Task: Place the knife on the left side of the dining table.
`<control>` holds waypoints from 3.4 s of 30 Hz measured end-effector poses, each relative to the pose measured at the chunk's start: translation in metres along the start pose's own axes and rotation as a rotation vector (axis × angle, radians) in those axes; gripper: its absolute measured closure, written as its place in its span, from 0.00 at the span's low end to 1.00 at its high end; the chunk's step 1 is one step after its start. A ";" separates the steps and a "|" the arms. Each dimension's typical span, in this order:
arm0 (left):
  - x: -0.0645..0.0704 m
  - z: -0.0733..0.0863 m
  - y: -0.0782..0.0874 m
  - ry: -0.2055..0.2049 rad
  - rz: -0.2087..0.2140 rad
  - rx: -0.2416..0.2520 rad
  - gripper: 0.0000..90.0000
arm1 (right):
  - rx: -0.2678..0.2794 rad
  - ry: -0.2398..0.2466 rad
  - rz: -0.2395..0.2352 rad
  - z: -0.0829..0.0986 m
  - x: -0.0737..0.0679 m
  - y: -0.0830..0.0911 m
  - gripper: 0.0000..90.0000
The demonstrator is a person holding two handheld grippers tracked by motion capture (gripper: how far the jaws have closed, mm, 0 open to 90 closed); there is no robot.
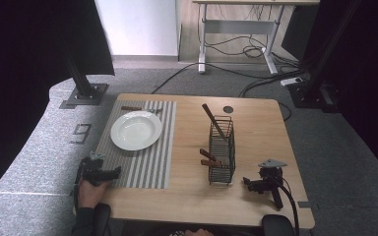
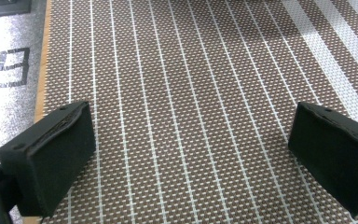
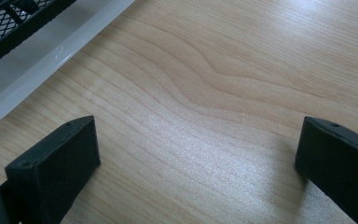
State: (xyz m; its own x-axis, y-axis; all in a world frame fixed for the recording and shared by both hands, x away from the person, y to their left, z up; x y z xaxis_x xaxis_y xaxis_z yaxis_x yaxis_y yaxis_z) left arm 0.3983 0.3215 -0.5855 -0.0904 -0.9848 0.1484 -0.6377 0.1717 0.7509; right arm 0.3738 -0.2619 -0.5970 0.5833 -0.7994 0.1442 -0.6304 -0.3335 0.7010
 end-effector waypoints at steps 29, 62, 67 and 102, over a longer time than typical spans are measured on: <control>-0.003 -0.003 0.006 -0.008 0.023 0.001 0.05 | 0.000 0.000 0.000 0.000 0.000 0.000 0.00; 0.081 -0.073 0.019 -0.111 0.237 0.077 0.13 | 0.000 0.000 0.000 0.000 0.000 0.000 0.00; 0.099 -0.088 0.019 -0.138 0.270 0.081 0.15 | 0.000 0.000 0.000 0.000 0.000 0.000 0.00; 0.185 -0.145 0.006 -0.277 0.354 0.069 0.16 | 0.000 0.002 0.001 0.000 0.000 0.000 0.00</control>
State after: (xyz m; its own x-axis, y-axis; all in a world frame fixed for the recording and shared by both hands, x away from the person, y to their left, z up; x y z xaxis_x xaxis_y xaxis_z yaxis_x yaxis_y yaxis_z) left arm 0.4884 0.1438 -0.4602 -0.5070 -0.8375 0.2038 -0.5792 0.5062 0.6390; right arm 0.3739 -0.2621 -0.5970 0.5836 -0.7987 0.1465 -0.6310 -0.3326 0.7008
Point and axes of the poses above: each handheld gripper's, and its own axes: y roughly backward along the jaws, z roughly out of its underside, x roughly to its right, the point moved 5 cm from there along -y, roughly forward along the jaws, and after that the axes turned 13 degrees about y, right-handed, at the moved point
